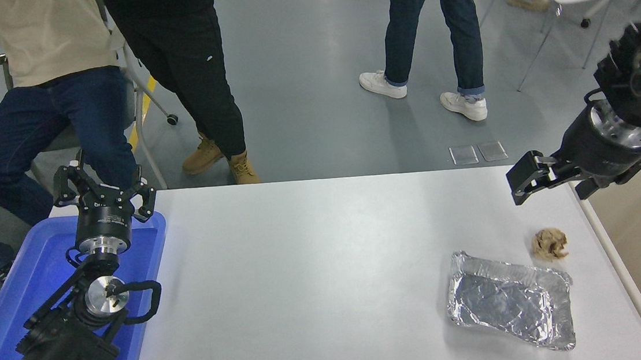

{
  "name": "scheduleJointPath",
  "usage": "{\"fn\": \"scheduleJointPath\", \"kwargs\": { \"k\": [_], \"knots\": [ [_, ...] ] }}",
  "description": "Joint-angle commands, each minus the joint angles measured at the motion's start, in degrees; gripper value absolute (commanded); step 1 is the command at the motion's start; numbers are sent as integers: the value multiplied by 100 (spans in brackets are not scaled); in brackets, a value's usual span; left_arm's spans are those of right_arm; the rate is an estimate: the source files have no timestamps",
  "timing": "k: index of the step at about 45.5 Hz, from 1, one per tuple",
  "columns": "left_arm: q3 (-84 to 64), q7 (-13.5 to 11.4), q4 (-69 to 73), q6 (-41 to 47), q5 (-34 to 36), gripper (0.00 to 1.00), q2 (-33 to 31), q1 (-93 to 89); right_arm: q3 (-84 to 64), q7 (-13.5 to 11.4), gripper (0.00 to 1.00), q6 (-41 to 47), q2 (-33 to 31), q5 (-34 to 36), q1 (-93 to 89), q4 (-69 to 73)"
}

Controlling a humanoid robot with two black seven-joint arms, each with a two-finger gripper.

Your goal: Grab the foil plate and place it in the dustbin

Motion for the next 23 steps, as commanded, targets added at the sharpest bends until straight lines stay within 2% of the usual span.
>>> {"fn": "scheduleJointPath", "kwargs": {
  "k": [1, 11, 18, 23],
  "knots": [
    [0, 1, -2, 0, 0, 99, -1, 2, 602, 0, 100, -632, -1498, -1586, -1468, -52],
    [0, 1, -2, 0, 0, 99, -1, 2, 1736, 8, 100, -1185, -1816, -2017, -3235, -597],
    [0, 1, -2, 0, 0, 99, -1, 2, 2483, 0, 100, -1827, -1684, -2070, -4378, -1212],
    [0, 1, -2, 0, 0, 99, -1, -7, 2809, 0, 100, -1950, -1324, -2070, -4950, -1590]
  ]
}}
